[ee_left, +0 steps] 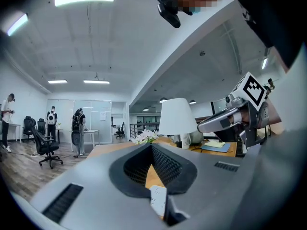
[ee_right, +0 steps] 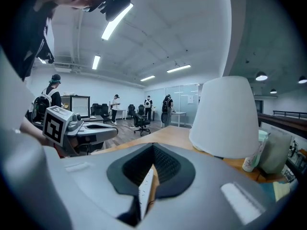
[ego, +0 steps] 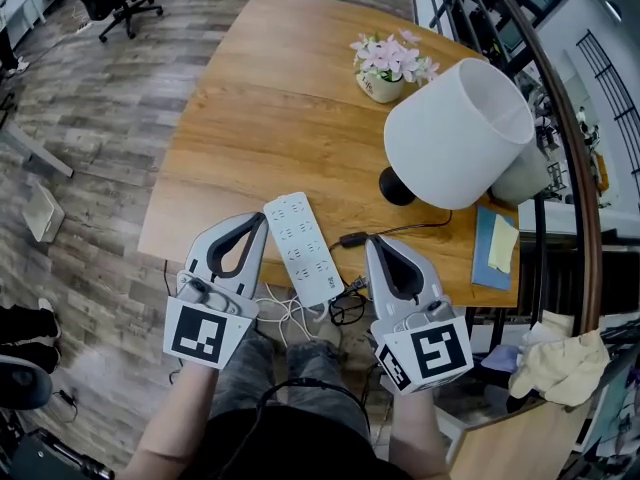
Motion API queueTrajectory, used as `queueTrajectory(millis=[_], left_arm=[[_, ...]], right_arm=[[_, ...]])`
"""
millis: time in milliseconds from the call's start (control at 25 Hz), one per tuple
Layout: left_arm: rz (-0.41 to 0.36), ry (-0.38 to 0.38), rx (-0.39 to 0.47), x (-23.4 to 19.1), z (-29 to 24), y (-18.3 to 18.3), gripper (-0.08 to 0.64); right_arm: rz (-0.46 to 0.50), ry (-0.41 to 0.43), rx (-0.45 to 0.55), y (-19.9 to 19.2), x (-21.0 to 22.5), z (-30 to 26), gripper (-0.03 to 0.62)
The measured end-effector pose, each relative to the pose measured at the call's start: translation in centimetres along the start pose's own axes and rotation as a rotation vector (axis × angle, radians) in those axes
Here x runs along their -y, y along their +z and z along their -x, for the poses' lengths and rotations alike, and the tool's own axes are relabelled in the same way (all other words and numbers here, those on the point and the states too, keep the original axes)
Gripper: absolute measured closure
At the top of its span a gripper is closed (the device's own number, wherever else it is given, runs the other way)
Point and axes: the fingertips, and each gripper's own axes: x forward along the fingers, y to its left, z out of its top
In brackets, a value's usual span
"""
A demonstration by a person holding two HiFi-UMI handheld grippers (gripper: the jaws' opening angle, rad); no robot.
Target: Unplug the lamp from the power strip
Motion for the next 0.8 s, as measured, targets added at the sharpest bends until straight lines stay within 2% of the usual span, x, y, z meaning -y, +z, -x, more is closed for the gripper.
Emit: queueTrajectory(millis=[280, 800], left_arm=[[0.006, -0.007, 0.044, -0.8, 0.7, 2.8, 0.566], [-0.021, -0.053, 0.102, 0.1, 0.7, 6.9, 0.566]], right_arm=[[0.015, -0.03, 0.114, 3.0, -0.2, 0.8, 0.584], [0.012, -0.08, 0.232, 7.3, 0.7, 2.8, 0.584]])
